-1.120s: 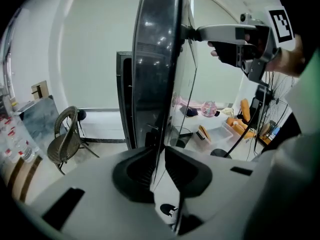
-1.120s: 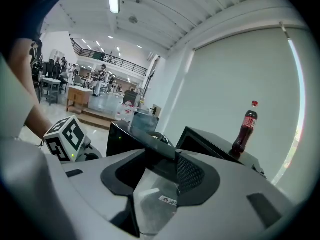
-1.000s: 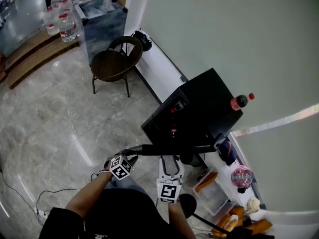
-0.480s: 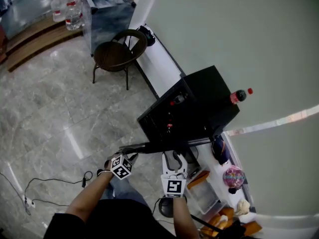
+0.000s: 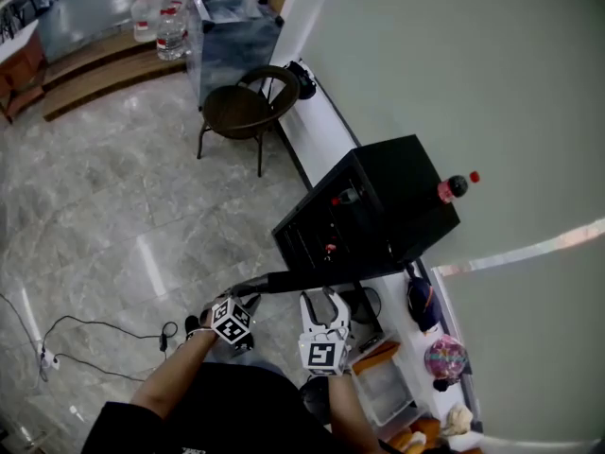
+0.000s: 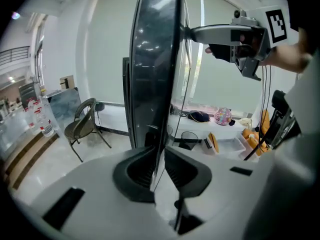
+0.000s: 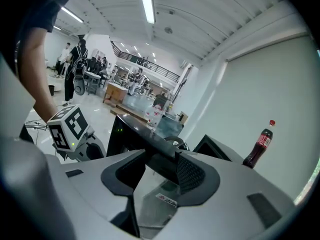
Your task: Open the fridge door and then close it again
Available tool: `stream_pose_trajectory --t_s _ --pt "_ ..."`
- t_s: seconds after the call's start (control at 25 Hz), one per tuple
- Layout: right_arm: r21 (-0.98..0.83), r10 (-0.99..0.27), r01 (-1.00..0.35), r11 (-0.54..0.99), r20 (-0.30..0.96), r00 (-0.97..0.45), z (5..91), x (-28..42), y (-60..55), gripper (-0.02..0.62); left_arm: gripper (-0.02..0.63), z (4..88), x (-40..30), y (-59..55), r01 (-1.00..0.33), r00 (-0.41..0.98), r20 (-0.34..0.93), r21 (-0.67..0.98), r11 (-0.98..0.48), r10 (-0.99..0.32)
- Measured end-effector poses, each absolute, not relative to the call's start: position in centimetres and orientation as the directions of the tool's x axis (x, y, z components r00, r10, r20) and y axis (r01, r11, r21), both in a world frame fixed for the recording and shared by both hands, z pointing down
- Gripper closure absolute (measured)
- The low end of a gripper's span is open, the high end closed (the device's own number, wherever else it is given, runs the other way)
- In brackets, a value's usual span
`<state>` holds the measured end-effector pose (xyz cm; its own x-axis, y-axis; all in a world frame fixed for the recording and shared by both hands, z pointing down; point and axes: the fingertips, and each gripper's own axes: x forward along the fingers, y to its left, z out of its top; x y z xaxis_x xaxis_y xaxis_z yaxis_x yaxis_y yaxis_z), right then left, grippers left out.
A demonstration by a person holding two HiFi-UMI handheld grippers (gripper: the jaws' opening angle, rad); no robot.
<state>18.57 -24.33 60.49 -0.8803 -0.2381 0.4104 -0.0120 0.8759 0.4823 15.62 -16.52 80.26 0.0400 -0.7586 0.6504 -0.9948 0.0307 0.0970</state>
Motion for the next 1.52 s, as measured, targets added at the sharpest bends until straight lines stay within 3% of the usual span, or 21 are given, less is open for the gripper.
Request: stream_pose_trajectory --t_s 0.32,0.92,1.52 --pt "0.533 -0.162 0.094 0.841 0.413 -0.896 60.5 21.0 -23.2 0.41 0.552 80.4 18.9 -15.0 -0.988 -0.021 0.662 0.103 0.118 -0.75" --pt "0.561 -0.04 0.216 0.799 0.408 -0.912 60.2 25.3 -22.3 0.39 0.555 80.6 25.4 -13.7 -0.982 -0.043 0.672 0.107 0.155 -0.739" --pt "0.563 0.022 0.264 0.783 0.399 -0.917 60.3 25.8 -22.1 0.385 0.558 80.7 26.3 -13.4 -0.969 -0.088 0.677 0.111 0.219 -0.73"
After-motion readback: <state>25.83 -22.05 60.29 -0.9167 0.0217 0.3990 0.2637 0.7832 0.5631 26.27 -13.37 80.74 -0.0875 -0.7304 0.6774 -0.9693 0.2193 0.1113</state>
